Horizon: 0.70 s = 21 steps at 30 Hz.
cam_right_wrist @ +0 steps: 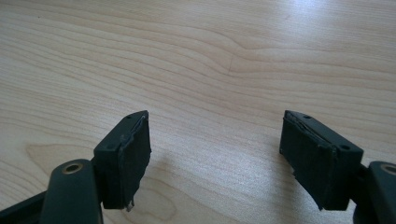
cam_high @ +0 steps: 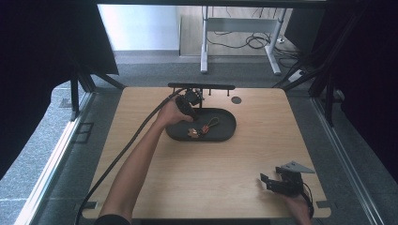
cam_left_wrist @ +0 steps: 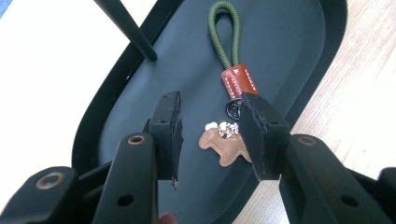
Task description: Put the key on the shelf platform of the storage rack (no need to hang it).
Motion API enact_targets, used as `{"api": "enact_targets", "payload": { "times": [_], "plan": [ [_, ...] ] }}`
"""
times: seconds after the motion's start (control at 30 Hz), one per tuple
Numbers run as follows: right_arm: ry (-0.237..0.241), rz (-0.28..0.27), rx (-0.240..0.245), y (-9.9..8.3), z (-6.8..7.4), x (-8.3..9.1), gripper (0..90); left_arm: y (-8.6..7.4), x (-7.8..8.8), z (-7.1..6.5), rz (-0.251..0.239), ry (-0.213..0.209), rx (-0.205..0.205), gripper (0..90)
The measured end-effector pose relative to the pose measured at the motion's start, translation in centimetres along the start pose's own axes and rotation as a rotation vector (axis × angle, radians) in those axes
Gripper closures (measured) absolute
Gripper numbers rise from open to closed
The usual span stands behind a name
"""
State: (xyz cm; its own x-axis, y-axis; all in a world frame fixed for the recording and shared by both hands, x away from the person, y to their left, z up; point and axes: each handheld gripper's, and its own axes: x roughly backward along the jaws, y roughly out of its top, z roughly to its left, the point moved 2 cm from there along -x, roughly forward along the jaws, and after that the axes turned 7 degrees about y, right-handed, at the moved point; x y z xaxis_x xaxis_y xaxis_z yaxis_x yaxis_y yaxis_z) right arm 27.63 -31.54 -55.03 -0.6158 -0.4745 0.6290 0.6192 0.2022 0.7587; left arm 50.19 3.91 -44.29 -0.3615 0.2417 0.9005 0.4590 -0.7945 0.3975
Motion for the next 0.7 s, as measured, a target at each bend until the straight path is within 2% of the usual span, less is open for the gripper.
{"api": "enact_targets", "payload": {
  "times": [0.2,0.5,0.6,0.63,0.7],
  "plan": [
    [-0.002,-0.003,0.000,0.0,0.0,0.0,25.0,0.0,0.6,0.0,-0.014,0.003,0.006,58.9],
    [-0.001,0.001,-0.001,0.0,0.0,0.1,25.0,-0.1,1.9,-0.5,-0.047,-0.002,-0.016,55.4],
    [-0.002,-0.003,-0.002,0.0,0.0,0.1,25.1,-0.4,2.6,-0.7,-0.067,-0.007,-0.014,53.5],
    [-0.002,-0.003,-0.003,0.0,0.0,0.1,25.2,-1.0,3.1,-0.9,-0.085,-0.011,-0.011,52.9],
    [-0.002,0.000,0.000,0.0,-0.1,0.1,25.2,-1.3,3.2,-1.0,-0.087,-0.009,-0.017,52.3]
  ]
}}
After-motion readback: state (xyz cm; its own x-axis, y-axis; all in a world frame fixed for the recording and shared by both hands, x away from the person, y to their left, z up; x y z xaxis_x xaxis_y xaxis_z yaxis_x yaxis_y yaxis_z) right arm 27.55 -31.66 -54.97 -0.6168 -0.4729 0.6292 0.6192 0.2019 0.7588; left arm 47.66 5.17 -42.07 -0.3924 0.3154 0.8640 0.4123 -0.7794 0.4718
